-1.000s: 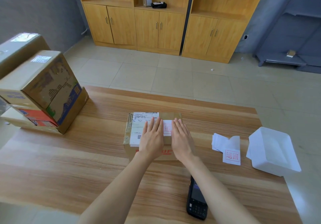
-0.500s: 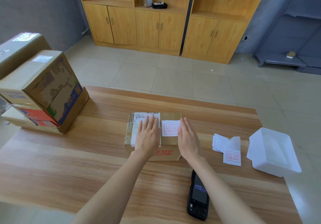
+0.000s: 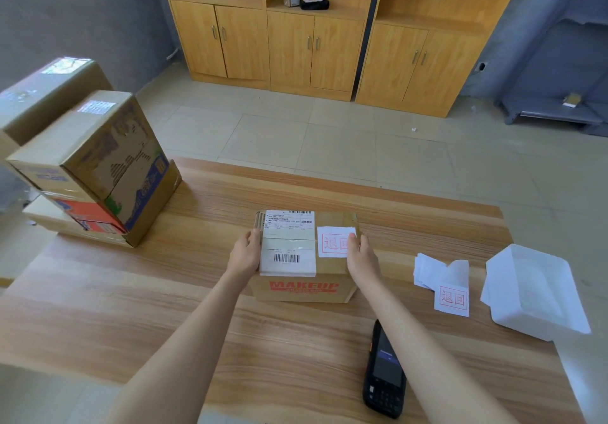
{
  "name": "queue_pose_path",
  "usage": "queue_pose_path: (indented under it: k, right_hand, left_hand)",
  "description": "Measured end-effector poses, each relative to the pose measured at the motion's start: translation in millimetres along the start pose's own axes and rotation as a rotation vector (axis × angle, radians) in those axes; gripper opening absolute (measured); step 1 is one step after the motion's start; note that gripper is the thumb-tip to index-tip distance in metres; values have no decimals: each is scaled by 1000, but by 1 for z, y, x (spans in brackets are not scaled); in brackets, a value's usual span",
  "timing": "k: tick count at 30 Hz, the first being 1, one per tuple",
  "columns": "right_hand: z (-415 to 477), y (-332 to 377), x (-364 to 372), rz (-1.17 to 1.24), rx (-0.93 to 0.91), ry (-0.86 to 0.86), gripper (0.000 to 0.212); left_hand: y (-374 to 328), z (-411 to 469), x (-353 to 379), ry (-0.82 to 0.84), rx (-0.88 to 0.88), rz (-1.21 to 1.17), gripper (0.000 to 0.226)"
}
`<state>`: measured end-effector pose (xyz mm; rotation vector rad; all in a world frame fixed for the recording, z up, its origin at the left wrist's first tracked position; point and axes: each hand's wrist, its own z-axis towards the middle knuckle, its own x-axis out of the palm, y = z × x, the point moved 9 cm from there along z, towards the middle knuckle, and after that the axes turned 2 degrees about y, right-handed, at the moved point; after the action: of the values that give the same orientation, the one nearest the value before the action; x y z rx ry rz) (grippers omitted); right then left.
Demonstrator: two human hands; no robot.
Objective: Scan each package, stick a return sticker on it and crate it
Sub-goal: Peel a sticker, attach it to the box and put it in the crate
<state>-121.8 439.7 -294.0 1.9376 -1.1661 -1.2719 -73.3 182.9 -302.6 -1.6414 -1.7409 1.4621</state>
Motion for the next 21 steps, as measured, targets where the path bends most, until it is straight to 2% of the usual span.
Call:
queue_pose_path:
  k: [2, 6, 13, 17, 21]
  right_hand:
    - [-1, 1, -1, 6, -9, -9, 50]
    - [-3, 4, -1, 12, -17, -27, 43]
    - [-12, 19, 10, 4, -57, -21, 43]
    - [-22, 43, 30, -5, -131, 25, 32]
    - [-34, 66, 65, -37, -199, 114, 36]
  left_hand:
    - [0, -2, 3, 14, 17, -54, 38]
    - [0, -3, 3, 9, 11, -82, 42]
    - [3, -10, -17, -27, 22, -91, 48]
    - [11, -24, -48, -93, 23, -138, 42]
    - [26, -43, -90, -202, -1, -173, 40]
